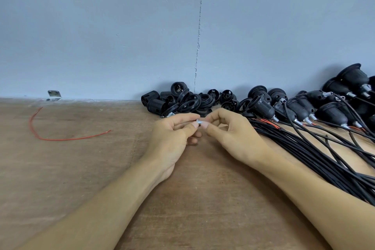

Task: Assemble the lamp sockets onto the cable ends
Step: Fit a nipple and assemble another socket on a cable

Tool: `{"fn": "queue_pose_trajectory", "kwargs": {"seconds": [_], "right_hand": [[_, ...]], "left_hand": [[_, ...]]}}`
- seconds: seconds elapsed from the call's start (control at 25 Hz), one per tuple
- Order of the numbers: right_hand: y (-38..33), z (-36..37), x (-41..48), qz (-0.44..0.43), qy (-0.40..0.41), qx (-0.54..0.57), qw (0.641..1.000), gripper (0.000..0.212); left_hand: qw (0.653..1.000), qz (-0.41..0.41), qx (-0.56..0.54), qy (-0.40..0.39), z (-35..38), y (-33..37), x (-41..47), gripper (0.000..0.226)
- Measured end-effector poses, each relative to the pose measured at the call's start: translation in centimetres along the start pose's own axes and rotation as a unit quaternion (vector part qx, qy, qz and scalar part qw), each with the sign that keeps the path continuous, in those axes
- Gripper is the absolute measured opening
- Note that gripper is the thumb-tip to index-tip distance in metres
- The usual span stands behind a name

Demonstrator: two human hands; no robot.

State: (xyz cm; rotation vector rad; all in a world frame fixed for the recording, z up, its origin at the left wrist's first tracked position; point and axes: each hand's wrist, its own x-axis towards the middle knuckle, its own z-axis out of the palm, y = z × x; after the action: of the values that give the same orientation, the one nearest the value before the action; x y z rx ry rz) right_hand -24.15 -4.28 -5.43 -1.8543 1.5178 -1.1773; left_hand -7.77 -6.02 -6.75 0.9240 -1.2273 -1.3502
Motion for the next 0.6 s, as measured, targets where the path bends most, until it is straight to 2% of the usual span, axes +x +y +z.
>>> {"fn": "queue_pose_trajectory", "kwargs": {"seconds": [0.08, 0.12, 0.2, 0.24, 0.28, 0.36, 0.4, 0.52, 0.6], "right_hand": [[-0.02, 0.07, 0.17, 0.025, 0.014, -0.010, 1.000, 0.045], [0.02, -0.01, 0.19, 0.030, 0.013, -0.004, 0.999, 0.044], [0.09, -0.11, 0.06, 0.015, -0.005, 0.021, 1.000, 0.018], [0.18, -0.15, 0.00, 0.006, -0.012, 0.024, 1.000, 0.012], [0.33, -0.13, 0.01, 0.002, -0.015, 0.021, 1.000, 0.014], [0.33, 0.05, 0.10, 0.013, -0.011, 0.004, 1.000, 0.037], [0.24, 0.04, 0.14, 0.020, -0.007, 0.008, 1.000, 0.040], [0.29, -0.20, 0.11, 0.015, -0.014, 0.052, 0.998, 0.017], [0.55, -0.29, 0.11, 0.005, -0.029, 0.024, 0.999, 0.013]], "left_hand": [[1.000, 0.006, 0.011, -0.007, 0.01, -0.06, -0.06, 0.021], [1.000, 0.008, 0.012, -0.009, -0.01, -0.08, -0.05, 0.022], [1.000, 0.008, 0.008, -0.008, -0.07, -0.10, -0.03, 0.022], [1.000, 0.010, 0.007, -0.008, -0.07, -0.10, -0.04, 0.022], [1.000, 0.012, 0.007, -0.009, -0.05, -0.09, -0.06, 0.022], [1.000, 0.016, 0.009, -0.015, 0.01, -0.13, -0.12, 0.022], [1.000, 0.018, 0.009, -0.017, 0.03, -0.12, -0.14, 0.023], [1.000, 0.019, 0.005, -0.014, -0.01, -0.14, -0.11, 0.024], [1.000, 0.019, 0.004, -0.014, 0.01, -0.15, -0.11, 0.026]]}}
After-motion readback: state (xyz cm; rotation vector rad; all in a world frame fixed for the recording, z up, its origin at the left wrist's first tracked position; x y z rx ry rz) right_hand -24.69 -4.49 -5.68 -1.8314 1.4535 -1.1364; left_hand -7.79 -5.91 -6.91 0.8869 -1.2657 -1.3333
